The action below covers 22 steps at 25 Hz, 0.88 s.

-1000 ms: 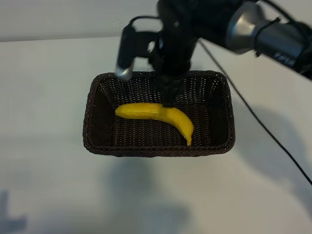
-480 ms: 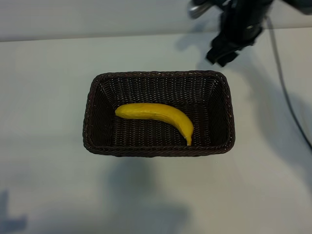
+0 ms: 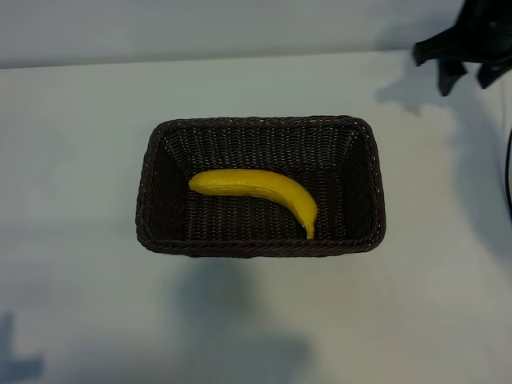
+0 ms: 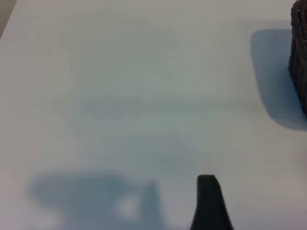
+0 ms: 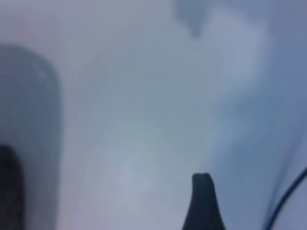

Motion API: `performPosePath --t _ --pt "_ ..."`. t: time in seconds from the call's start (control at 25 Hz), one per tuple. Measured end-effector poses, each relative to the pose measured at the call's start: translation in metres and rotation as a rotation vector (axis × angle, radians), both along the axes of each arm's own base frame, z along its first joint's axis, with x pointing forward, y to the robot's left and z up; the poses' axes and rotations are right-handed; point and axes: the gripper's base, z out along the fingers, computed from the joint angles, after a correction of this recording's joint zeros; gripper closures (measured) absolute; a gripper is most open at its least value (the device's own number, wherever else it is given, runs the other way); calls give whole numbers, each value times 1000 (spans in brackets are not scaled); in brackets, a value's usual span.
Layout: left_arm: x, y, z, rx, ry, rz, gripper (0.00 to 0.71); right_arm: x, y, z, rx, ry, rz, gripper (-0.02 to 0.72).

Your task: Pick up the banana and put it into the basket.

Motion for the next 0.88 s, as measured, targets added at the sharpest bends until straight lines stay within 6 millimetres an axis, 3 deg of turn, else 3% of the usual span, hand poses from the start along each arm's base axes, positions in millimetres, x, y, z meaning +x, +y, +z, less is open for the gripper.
performPosePath --t 0.24,0.44,0.64,0.88 --pt "0 0 0 0 0 0 205 2 -24 2 -14 -2 -51 177" --pt "0 0 0 0 0 0 205 -10 -35 20 -59 -34 -33 177" --pt "0 0 0 0 0 0 205 -42 -61 31 -129 -18 -70 177" --pt "0 0 0 0 0 0 205 -101 -80 49 -137 -9 -122 177"
